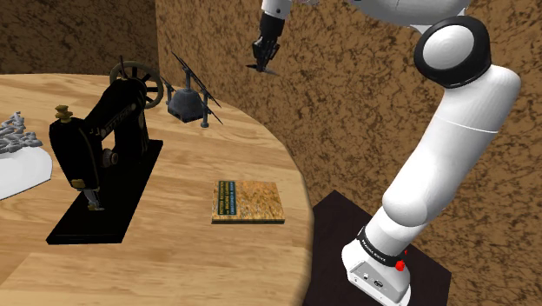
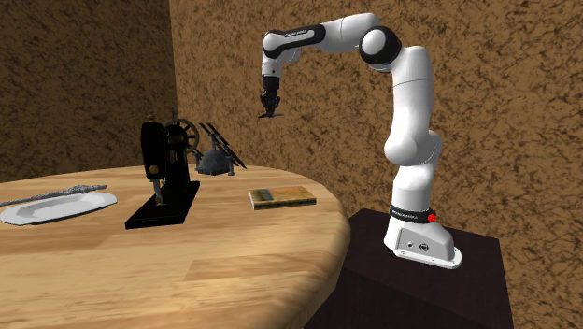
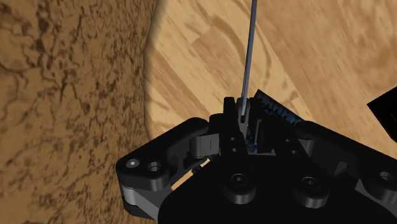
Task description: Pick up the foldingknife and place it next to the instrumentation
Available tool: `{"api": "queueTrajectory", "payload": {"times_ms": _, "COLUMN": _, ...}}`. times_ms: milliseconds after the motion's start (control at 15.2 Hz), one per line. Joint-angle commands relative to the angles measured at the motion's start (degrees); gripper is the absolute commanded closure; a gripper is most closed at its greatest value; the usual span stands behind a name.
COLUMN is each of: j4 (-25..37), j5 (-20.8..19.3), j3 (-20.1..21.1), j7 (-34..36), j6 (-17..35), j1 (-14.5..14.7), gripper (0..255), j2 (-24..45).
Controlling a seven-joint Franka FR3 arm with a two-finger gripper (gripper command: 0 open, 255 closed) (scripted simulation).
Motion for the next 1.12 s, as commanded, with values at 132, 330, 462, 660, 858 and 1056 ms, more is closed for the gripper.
{"api": "queueTrajectory", "payload": {"times_ms": 132, "j4": -3.65, "j5": 0.11, "j3": -0.05, "j7": -0.07, "j6": 3.24, "j1": -0.11, "gripper": 255, "j2": -0.45}}
{"api": "queueTrajectory", "payload": {"times_ms": 330, "j4": -6.41, "j5": 0.19, "j3": -0.09, "j7": -0.11, "j6": 5.66, "j1": -0.18, "gripper": 255, "j2": -0.8}}
{"api": "queueTrajectory", "payload": {"times_ms": 462, "j4": -8.15, "j5": 0.22, "j3": -0.11, "j7": -0.12, "j6": 7.25, "j1": -0.22, "gripper": 255, "j2": -0.95}}
{"api": "queueTrajectory", "payload": {"times_ms": 660, "j4": -10.62, "j5": 0.24, "j3": -0.13, "j7": -0.13, "j6": 9.6, "j1": -0.26, "gripper": 255, "j2": -1.07}}
{"api": "queueTrajectory", "payload": {"times_ms": 858, "j4": -12.92, "j5": 0.23, "j3": -0.15, "j7": -0.11, "j6": 11.91, "j1": -0.28, "gripper": 255, "j2": -1.06}}
{"api": "queueTrajectory", "payload": {"times_ms": 1056, "j4": -15.07, "j5": 0.18, "j3": -0.17, "j7": -0.08, "j6": 14.18, "j1": -0.3, "gripper": 255, "j2": -0.94}}
